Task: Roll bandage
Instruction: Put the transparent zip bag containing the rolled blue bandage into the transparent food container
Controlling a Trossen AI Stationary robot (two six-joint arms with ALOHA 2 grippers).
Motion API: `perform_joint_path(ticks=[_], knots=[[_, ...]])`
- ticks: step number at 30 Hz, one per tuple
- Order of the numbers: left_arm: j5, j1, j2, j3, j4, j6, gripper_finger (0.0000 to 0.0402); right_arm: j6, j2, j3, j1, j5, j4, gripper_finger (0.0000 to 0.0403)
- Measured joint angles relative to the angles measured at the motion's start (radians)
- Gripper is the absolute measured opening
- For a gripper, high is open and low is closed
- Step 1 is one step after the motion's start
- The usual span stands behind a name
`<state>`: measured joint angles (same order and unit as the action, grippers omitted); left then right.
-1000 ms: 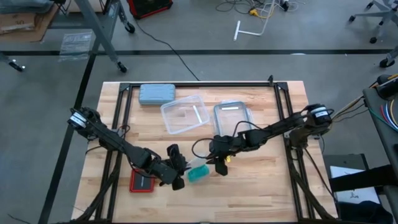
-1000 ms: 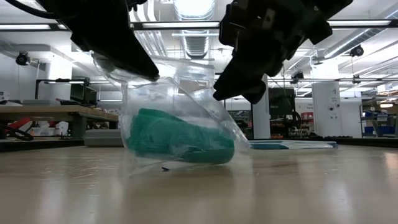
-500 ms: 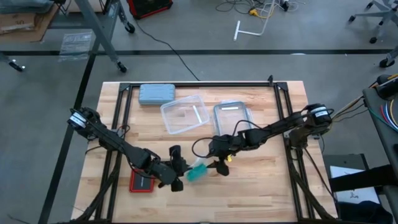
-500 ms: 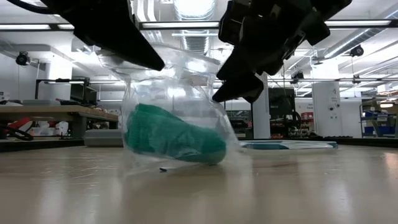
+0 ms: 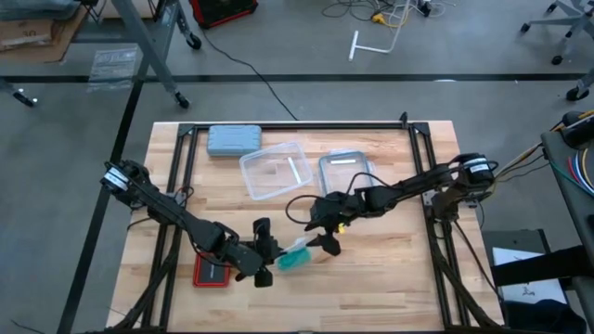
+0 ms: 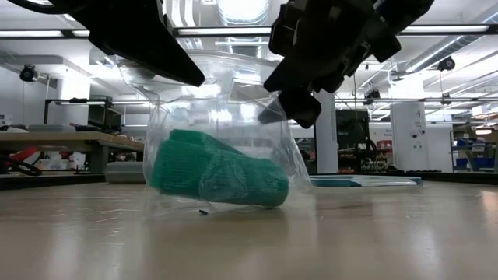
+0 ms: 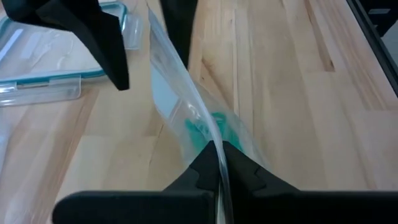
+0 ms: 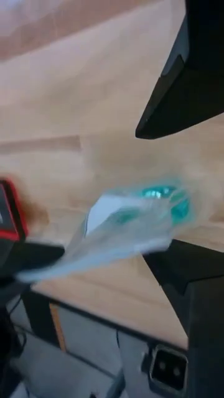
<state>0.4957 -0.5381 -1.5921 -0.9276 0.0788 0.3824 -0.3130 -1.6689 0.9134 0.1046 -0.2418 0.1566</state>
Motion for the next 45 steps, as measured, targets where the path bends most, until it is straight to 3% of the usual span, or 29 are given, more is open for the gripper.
perform_joint_path(ticks=[9, 12, 16, 17, 25, 28, 32, 34, 39, 45], knots=[[0.019, 0.0, 0.0, 0.0, -0.001, 0.0, 0.0001, -0.011, -0.051, 0.0, 0.011, -0.046, 0.099, 0.0222], [0.02, 0.0, 0.0, 0.0, -0.015, 0.007, 0.0001, -0.033, -0.071, 0.0, 0.011, -0.073, 0.162, 0.0164], [0.063, 0.0, 0.001, -0.007, -0.035, 0.08, 0.0006, -0.04, -0.07, 0.0, 0.011, -0.077, 0.178, 0.0034], [0.062, 0.0, 0.002, -0.011, -0.037, 0.09, 0.0009, -0.037, -0.064, 0.0, 0.011, -0.081, 0.173, 0.0018], [0.058, -0.012, 0.025, -0.051, -0.035, 0.072, 0.0063, -0.044, 0.063, -0.001, 0.011, -0.102, 0.098, 0.0001], [0.06, -0.016, 0.051, -0.055, -0.03, 0.038, 0.0084, -0.017, 0.14, 0.0, 0.008, -0.023, 0.019, 0.0001], [0.068, -0.022, 0.101, -0.055, -0.013, -0.005, 0.0108, 0.072, 0.232, 0.017, -0.005, 0.169, -0.116, 0.0001], [0.065, -0.024, 0.121, -0.055, -0.001, -0.024, 0.0119, 0.114, 0.262, 0.031, -0.031, 0.202, -0.124, 0.0], [0.084, -0.025, 0.165, -0.055, 0.005, -0.066, 0.0137, 0.172, 0.275, 0.083, -0.139, 0.16, -0.124, 0.0], [0.128, -0.027, 0.188, -0.054, 0.041, -0.085, 0.014, 0.21, 0.194, 0.166, -0.285, 0.072, -0.117, 0.0]])
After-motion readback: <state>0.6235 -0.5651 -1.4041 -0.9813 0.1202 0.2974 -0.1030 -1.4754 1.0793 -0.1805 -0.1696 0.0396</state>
